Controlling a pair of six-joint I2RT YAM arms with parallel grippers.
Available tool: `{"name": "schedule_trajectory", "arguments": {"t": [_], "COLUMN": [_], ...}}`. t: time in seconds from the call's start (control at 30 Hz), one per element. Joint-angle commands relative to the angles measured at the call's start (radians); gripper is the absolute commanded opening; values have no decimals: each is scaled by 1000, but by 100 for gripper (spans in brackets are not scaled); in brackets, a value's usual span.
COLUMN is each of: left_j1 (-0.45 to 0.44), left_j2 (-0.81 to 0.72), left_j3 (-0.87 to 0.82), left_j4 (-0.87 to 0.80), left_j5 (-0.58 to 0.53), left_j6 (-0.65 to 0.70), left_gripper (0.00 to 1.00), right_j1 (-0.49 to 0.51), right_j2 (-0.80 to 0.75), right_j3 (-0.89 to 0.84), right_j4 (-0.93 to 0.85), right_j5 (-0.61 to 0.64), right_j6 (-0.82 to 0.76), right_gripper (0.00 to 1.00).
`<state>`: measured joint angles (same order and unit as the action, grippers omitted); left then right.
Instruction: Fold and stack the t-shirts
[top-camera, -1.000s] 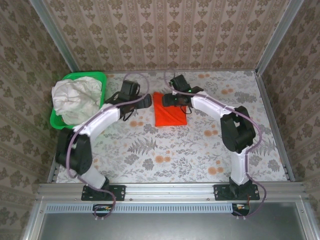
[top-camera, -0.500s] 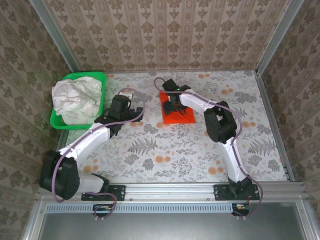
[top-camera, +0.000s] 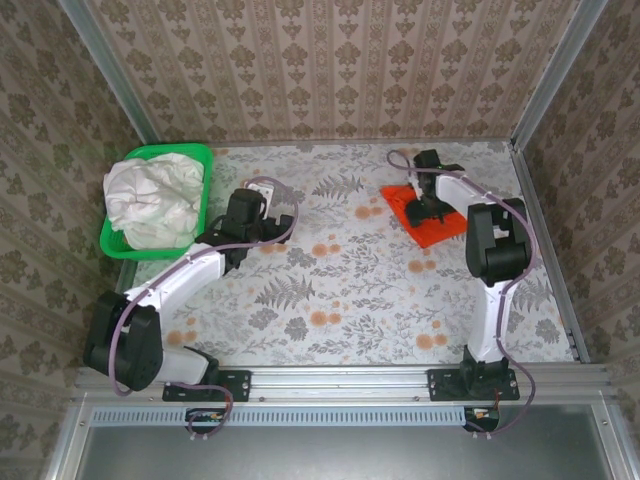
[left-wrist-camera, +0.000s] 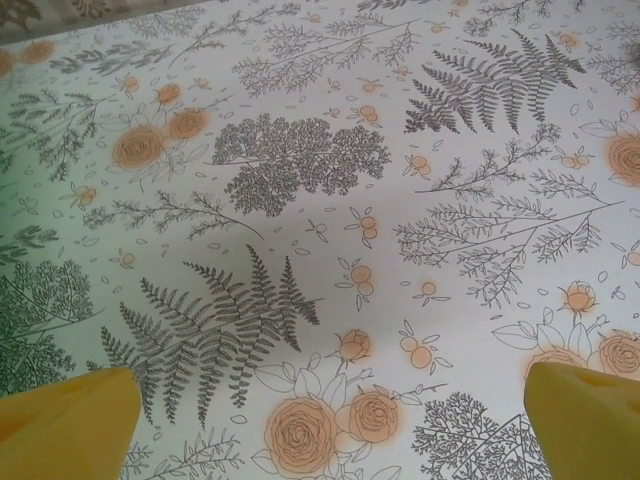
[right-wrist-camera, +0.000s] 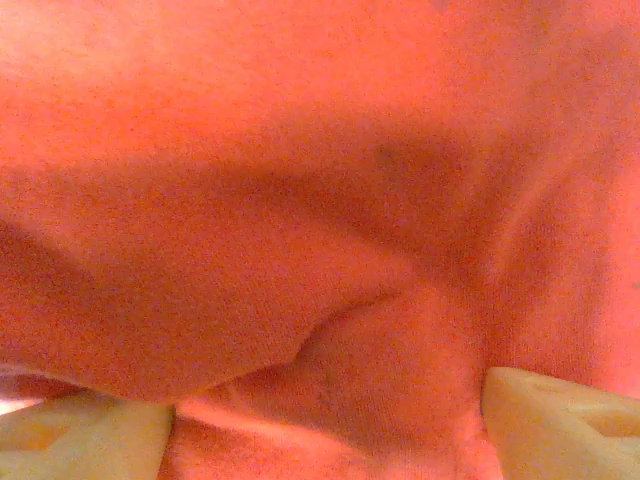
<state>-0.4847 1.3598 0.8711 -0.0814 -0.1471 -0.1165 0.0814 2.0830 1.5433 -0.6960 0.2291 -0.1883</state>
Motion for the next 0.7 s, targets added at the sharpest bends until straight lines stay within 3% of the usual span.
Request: {"name": "schedule_trajectory", "arguments": {"t": [0.0,0.27,0.43,0.6,0.67], "left_j1": [-1,12,12,13,14], "left_j2": [4,7,2,-3,-3], "left_j3": [32,15,8,-1,-1], "left_j4": [37,46,45,62,69], "left_j5": [7,-6,-8,-12,-12], "left_j6": [52,30,23,20,25], "left_gripper": [100,100,100,100,100], "right_j1": [-68,-108,-85,-20,-3], "right_j2": [-3,5,-91,-92,-36], "right_j3": [-59,26,41,55,106], "right_j4": [-29,-117,-80,13,-13], "right_j5": [91,28,-102,-73,-63], "right_j6": [-6,173,164,131,122], "right_gripper": [80,75,82,87,82]}}
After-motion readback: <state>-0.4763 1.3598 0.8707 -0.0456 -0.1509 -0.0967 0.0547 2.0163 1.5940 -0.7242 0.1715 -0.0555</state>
